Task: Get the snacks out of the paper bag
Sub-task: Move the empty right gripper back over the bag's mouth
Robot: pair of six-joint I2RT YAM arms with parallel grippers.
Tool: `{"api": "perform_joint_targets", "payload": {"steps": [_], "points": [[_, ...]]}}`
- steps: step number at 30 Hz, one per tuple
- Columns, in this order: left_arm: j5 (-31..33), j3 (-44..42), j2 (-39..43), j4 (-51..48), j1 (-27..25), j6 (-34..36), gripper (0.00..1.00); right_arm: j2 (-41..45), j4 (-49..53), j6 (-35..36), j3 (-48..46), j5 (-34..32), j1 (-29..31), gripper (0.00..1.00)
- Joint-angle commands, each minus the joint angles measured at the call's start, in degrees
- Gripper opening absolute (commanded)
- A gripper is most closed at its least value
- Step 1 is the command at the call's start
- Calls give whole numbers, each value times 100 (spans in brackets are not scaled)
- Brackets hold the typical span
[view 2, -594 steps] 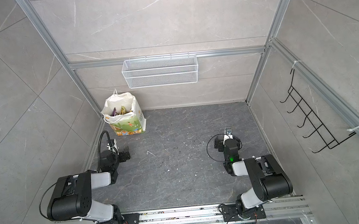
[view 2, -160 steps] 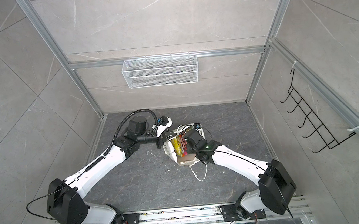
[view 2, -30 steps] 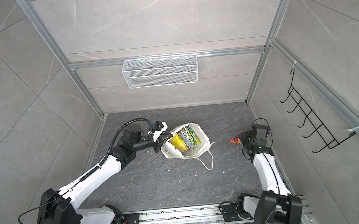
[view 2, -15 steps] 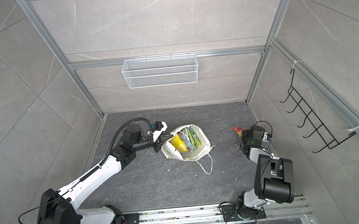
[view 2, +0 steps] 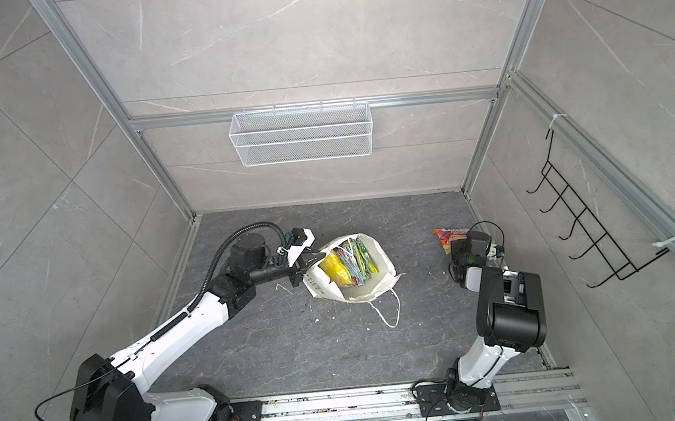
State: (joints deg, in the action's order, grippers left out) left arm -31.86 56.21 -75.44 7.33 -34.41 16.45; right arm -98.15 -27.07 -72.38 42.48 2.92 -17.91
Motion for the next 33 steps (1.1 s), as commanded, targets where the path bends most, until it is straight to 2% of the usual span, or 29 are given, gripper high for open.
{"api": "perform_joint_targets", "payload": {"steps": [1, 4, 7, 11, 16, 20, 24, 27, 31, 33], "points": [[-266, 106, 161, 298, -30, -70, 0, -219, -130, 313, 212, 167, 27, 11], [-267, 101, 177, 285, -30, -54, 0, -283, -97, 463, 201, 117, 28, 15], [-242, 101, 169, 271, -31, -77, 0, -343, -148, 371, 186, 216, 16, 29], [-270, 128, 162, 244, -30, -90, 0, -217, -41, 383, 158, 361, 17, 39], [-277, 163, 125, 260, -30, -115, 0, 508, 301, 371, -201, 43, 8, 57], [-323, 158, 117, 269, -31, -87, 0, 1179, 1232, 709, -45, -117, 0, 67], [-295, 170, 123, 260, -31, -74, 0, 1617, 1551, 848, -8, 281, -109, 67], [-328, 186, 147, 225, -30, -46, 0, 2110, 1686, 1353, 20, 752, -50, 60], [-320, 178, 139, 220, -30, -67, 0, 2876, 2259, 2615, 359, 1419, 428, 46], [-367, 205, 152, 153, -30, -53, 0, 3243, 2943, 3463, 759, 1597, 964, 38]]}}
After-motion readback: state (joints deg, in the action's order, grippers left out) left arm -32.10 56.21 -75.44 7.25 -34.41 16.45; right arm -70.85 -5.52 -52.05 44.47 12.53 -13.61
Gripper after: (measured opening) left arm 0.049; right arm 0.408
